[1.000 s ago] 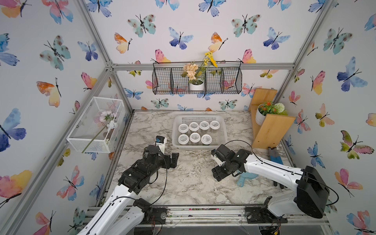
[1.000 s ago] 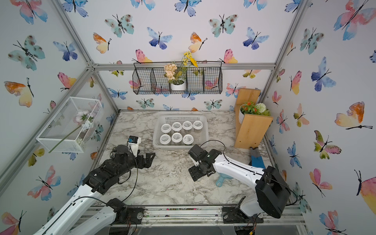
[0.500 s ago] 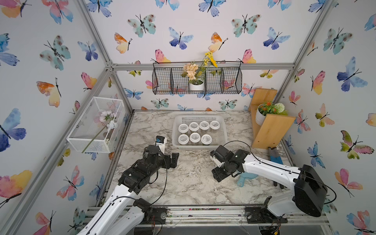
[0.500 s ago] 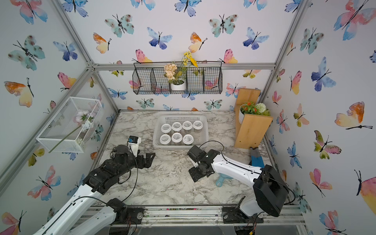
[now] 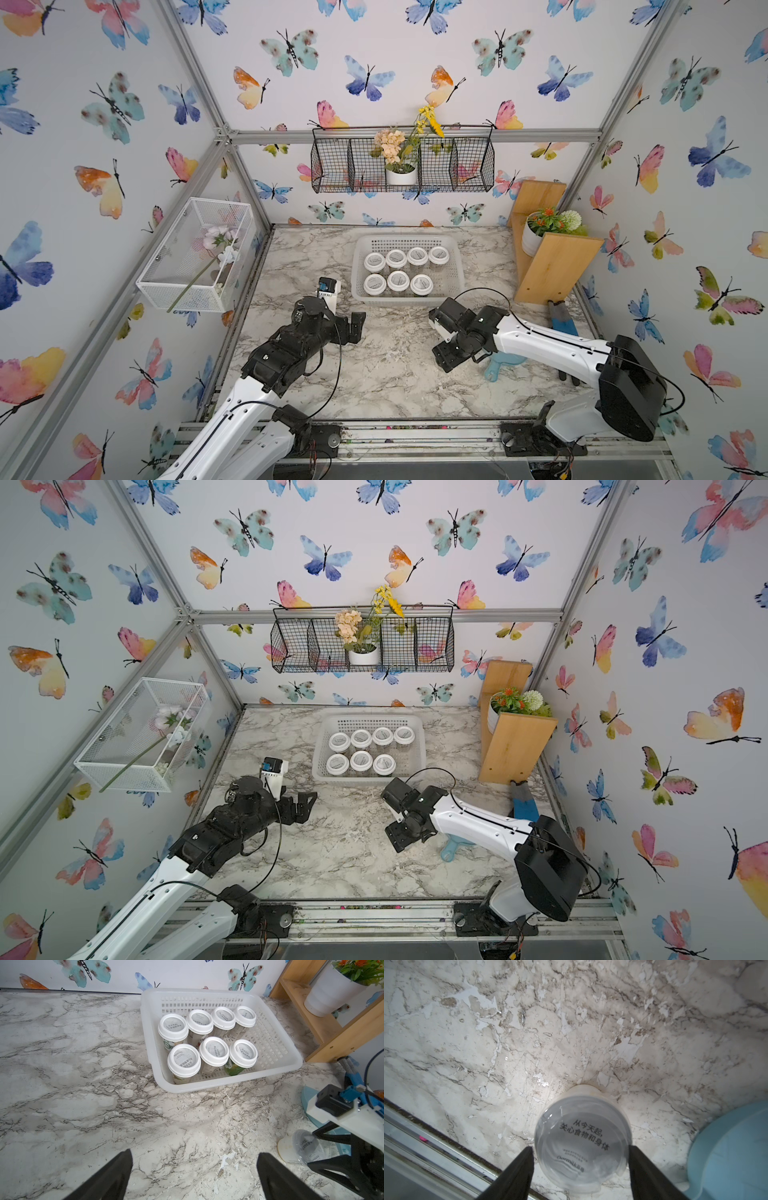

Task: Put the yogurt in the basket
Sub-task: Pick up the yogurt from the center of the board.

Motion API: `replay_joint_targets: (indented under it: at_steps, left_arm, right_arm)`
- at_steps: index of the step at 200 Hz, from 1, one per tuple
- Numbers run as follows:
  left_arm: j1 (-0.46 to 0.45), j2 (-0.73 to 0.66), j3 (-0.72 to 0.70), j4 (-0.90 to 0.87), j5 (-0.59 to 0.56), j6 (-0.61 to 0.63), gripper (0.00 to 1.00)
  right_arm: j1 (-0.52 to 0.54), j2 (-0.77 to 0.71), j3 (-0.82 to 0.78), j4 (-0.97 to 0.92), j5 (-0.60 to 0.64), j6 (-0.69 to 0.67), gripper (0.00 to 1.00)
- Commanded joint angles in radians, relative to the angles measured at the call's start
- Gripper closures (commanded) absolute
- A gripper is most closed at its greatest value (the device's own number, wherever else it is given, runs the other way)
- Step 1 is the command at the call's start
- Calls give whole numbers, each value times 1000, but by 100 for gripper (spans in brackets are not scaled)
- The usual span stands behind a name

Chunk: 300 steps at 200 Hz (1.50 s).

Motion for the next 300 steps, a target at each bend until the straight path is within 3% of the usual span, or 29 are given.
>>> replay_joint_targets:
  at_steps: [1, 52, 204, 245, 300]
  left_arm:
    - [-5, -6, -8, 13, 32, 10, 0]
    - [-4, -9, -8, 13, 32, 10, 0]
    - [-5, -17, -9, 13, 32, 10, 0]
    - [-5, -19, -9, 13, 32, 10, 0]
    - [-4, -18, -9, 13, 31, 10, 0]
  right_arm:
    - [11, 20, 19, -24, 24, 13, 25]
    - [18, 30, 28, -31, 32, 16, 24]
    - [29, 32, 60, -70, 70, 16, 41]
    - [29, 21, 62, -93, 93, 21, 27]
    - [29, 6, 51, -97, 90, 21, 23]
